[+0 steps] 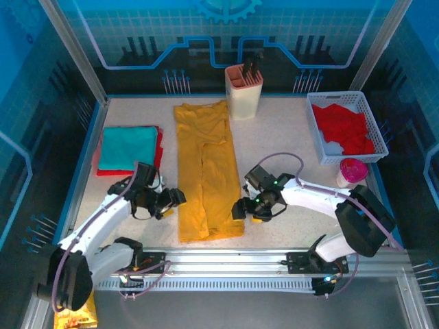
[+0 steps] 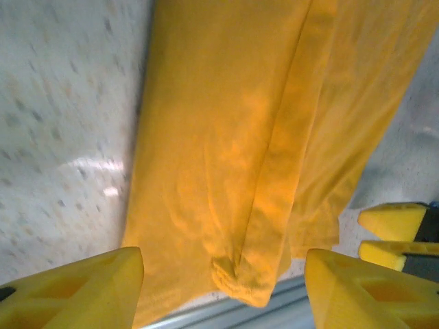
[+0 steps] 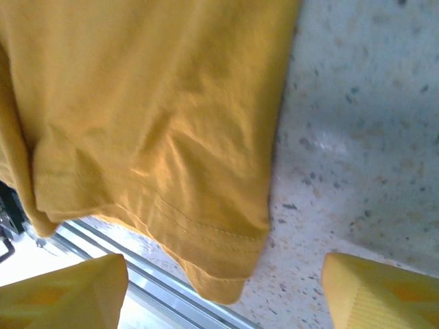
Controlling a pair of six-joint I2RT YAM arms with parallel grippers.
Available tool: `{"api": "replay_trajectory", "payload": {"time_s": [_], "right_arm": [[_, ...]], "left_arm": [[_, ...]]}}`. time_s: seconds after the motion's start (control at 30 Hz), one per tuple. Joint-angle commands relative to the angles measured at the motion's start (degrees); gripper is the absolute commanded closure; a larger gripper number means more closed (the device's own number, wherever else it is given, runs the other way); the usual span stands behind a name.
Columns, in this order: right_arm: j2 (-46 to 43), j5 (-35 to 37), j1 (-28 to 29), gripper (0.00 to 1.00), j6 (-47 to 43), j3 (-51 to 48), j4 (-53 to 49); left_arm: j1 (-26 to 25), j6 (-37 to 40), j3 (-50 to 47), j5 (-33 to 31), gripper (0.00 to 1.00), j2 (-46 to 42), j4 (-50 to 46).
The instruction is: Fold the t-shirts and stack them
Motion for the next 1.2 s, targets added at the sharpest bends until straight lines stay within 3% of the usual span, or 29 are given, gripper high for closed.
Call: {"api": "replay_trajectory", "payload": {"time_s": [0.0,0.3,0.53,0.77,0.9,1.17], "right_arm": [[-2.1,-3.9,0.1,0.30,4.3,-2.7,4.5],[-2.6,-5.1,0.9,0.42,9.0,-6.7,9.0],[-1.7,-5.2,3.4,0.47,11.3,-6.0,10.6],[0.1,-5.4,4.2,0.54,12.9,-6.9,12.8],[-0.1,-4.0,4.4,0.54,12.8,-6.9,10.4],[-1.3,-1.3,4.4,0.45,13.0,-7.0,6.1]], "left_arm": [[-2.4,-8.5,-4.1,-0.7,0.37,-2.1,-2.0],[-6.2,-16.0,-12.2,-2.6,0.49,-12.5,-5.0],[-10.9,-17.3,-13.6,-2.3,0.56,-11.4,-3.5],[-14.5,-17.2,-13.4,-2.7,0.60,-3.6,3.9],[-16.3,-16.2,-11.9,-3.7,0.60,0.4,4.0],[-16.6,-15.5,-11.4,-5.1,0.62,2.0,5.8]]}}
